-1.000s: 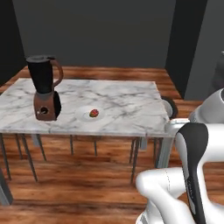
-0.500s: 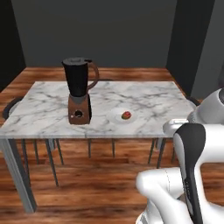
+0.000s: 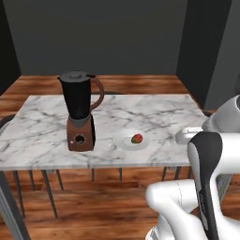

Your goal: Pick the tangerine and mango from the fridge and place them on the plate next to the blender to make a fruit smoothie.

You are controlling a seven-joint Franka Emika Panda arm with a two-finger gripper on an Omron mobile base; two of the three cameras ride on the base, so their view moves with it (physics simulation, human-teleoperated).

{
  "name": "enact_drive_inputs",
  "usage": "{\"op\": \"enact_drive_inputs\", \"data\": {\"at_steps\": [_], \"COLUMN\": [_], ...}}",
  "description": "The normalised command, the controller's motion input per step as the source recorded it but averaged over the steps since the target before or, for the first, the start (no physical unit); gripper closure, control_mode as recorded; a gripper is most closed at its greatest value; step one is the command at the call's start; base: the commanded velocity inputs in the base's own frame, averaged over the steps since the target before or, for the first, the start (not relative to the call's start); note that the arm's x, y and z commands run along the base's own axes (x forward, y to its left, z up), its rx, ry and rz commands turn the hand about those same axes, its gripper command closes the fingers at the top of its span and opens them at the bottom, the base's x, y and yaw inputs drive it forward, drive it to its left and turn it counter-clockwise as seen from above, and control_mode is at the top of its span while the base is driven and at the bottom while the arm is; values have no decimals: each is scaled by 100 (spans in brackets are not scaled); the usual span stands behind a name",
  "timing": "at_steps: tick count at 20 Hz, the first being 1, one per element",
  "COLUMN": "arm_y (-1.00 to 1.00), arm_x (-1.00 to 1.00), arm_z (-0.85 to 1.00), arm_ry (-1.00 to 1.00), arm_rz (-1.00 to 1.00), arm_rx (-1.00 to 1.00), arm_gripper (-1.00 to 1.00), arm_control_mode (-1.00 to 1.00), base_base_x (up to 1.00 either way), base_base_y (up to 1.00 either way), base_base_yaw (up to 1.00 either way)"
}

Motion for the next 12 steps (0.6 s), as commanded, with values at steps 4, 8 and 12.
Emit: {"op": "enact_drive_inputs", "data": {"at_steps": [4, 8, 12], "arm_y": [0, 0, 0], "arm_x": [0, 0, 0], "arm_z": [0, 0, 0], "arm_ry": [0, 0, 0], "arm_rz": [0, 0, 0], "arm_rx": [0, 0, 0], "arm_gripper": [100, 100, 100], "arm_control_mode": [100, 100, 100], "base_base_x": [38, 41, 43], "base_base_y": [21, 22, 32], "base_base_yaw": [-5, -4, -4]}}
